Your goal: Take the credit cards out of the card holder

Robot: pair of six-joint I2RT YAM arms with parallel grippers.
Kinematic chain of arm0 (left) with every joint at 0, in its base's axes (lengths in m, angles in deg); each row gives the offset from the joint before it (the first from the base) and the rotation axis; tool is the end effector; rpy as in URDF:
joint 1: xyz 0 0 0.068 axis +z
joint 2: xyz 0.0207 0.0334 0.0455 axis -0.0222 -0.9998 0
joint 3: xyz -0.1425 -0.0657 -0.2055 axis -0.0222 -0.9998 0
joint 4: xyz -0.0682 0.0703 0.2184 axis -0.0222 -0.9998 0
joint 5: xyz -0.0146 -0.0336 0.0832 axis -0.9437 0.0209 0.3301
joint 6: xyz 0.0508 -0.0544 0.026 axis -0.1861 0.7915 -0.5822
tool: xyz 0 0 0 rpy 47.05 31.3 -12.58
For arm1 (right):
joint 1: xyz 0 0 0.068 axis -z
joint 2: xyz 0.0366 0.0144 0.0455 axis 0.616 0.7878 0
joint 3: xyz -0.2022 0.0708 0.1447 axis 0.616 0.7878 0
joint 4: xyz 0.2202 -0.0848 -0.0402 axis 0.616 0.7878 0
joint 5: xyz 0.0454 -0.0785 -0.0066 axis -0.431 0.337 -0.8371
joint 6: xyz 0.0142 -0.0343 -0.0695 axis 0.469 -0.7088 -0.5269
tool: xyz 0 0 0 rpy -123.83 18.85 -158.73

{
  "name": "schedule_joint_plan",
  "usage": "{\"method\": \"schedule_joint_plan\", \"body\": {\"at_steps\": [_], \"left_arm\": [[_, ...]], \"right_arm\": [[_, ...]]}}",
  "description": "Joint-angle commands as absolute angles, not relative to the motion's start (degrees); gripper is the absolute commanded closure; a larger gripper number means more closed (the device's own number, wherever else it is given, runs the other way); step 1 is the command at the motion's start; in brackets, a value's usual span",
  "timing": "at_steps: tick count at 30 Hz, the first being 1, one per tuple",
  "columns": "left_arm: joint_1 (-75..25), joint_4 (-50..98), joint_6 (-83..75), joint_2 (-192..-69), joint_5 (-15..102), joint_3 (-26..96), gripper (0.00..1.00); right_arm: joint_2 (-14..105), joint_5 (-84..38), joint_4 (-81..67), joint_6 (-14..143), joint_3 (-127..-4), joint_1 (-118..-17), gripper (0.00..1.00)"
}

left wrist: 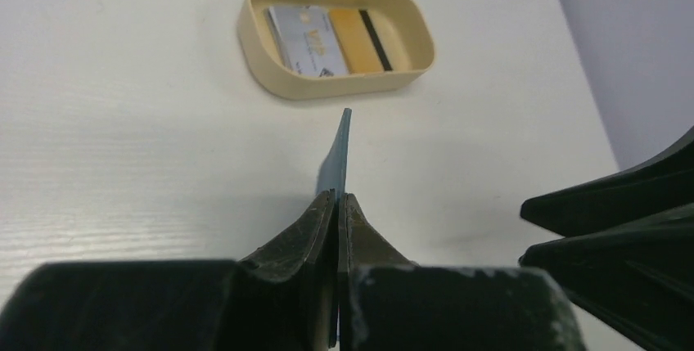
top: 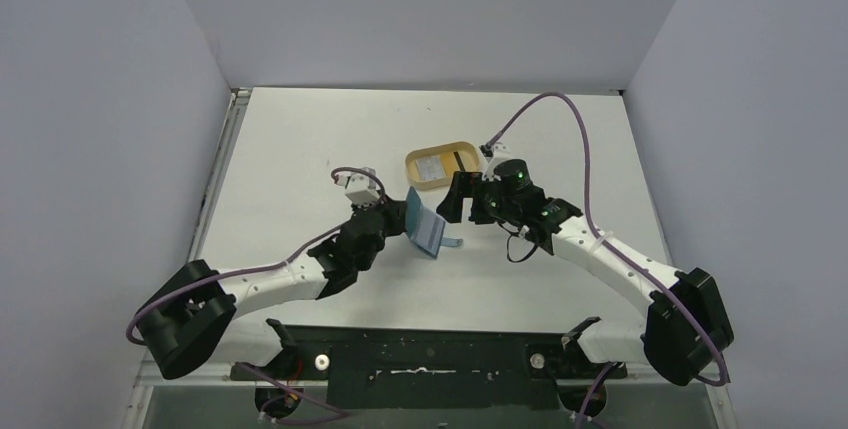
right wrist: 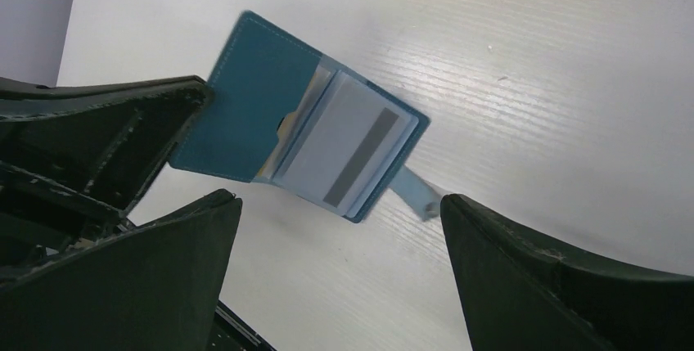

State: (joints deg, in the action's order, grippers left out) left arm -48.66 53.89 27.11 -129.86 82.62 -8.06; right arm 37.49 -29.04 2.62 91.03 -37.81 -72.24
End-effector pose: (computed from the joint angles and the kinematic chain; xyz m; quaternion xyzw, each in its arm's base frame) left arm 0.2061 -0.1916 0.2077 -0.1174 0.7649 -0.2901 0.5630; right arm 0.2283 0.1743 0.2318 -0.0601 0.8824 0.3392 0.3204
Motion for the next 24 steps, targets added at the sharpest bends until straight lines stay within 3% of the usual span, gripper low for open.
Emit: {"method": "schedule_joint_plan", "body": {"at_steps": [1,14,24], "left_arm": [[-51.2,38.6,25.2,-132.3,84.7,-3.5,1.0],[-50.8,50.3,34.3,-137.2,85.5,-14.7,1.0],[-47.6,72.9,39.9,-145.4,80.6,-24.3,1.0]], "right_arm": [[36.7,-28.8,1.8,89.4,-39.1,-72.6,0.0],[38.3,-38.1,-15.7,96.5,-34.2,-72.7,0.0],[48.6,-42.6,-34.3,106.7,-32.8,-75.9,0.0]]}}
